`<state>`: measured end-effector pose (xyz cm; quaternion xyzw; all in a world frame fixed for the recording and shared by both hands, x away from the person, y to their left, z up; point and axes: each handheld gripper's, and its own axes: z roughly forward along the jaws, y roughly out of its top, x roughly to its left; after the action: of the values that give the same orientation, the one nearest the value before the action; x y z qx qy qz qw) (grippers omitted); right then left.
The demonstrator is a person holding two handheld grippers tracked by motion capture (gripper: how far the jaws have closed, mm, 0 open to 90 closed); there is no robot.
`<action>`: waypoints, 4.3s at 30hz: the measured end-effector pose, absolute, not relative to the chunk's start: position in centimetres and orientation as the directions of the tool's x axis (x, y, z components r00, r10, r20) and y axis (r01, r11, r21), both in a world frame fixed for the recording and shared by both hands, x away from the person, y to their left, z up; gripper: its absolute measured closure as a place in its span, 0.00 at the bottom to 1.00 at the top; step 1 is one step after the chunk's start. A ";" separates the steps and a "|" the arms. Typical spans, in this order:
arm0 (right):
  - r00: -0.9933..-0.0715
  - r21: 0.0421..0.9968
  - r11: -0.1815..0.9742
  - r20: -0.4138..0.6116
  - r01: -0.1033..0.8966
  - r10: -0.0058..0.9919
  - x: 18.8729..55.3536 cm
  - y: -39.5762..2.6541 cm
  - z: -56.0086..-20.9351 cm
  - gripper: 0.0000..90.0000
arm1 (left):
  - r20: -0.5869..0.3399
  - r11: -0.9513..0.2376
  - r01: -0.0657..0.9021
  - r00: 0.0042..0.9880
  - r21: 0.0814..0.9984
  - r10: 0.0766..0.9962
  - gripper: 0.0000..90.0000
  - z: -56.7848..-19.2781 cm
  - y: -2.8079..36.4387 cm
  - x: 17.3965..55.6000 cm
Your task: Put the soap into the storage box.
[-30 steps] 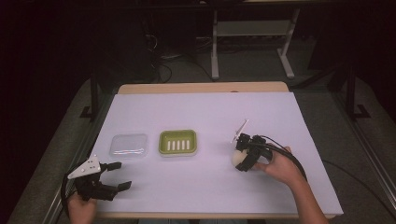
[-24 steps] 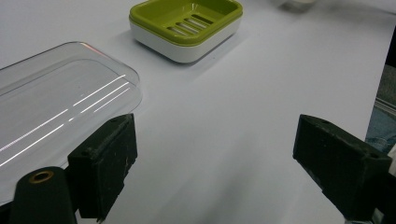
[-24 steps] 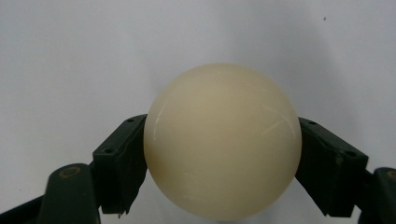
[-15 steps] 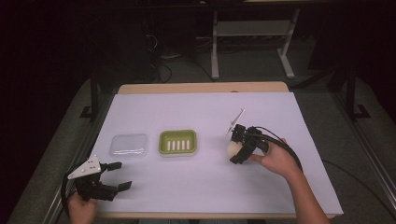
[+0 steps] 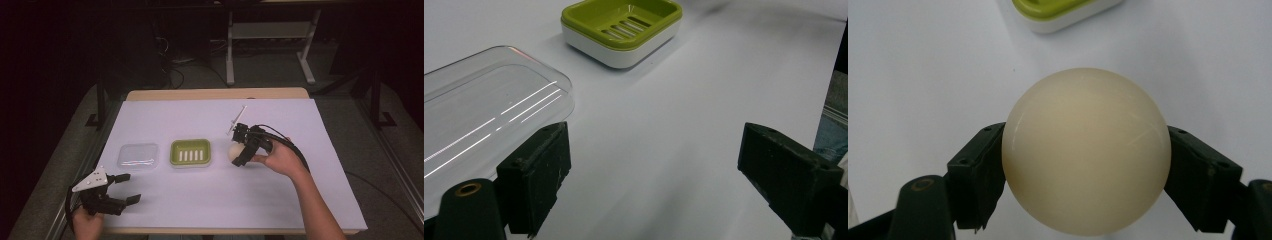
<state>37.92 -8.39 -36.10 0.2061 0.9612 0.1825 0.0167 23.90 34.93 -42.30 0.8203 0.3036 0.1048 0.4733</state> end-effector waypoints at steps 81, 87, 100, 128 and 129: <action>-0.961 0.350 0.898 0.029 0.267 0.275 41.6 -0.2 -33.4 0.25 | -0.105 -0.371 0.386 0.799 0.845 0.592 0.14 -42.2 34.9 23.9; -0.964 0.352 0.901 0.025 0.255 0.263 41.8 0.4 -33.3 0.25 | -0.109 -0.367 0.389 0.797 0.845 0.594 0.14 -42.2 34.9 23.8; -0.970 0.364 0.901 0.029 0.235 0.241 42.1 1.8 -33.2 0.25 | -0.115 -0.358 0.394 0.793 0.847 0.599 0.14 -42.2 35.0 23.7; -0.979 0.360 0.911 0.031 0.201 0.203 42.7 4.8 -34.3 0.25 | -0.110 -0.363 0.390 0.795 0.846 0.596 0.14 -42.1 35.1 23.7; -0.978 0.359 0.911 0.033 0.203 0.205 42.7 4.9 -34.4 0.25 | -0.111 -0.362 0.390 0.794 0.847 0.597 0.14 -42.1 35.1 23.7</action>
<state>42.72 4.87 -34.40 0.1042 0.9775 0.1835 0.0028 23.68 35.10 -42.14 0.8180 0.3019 0.1082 0.4775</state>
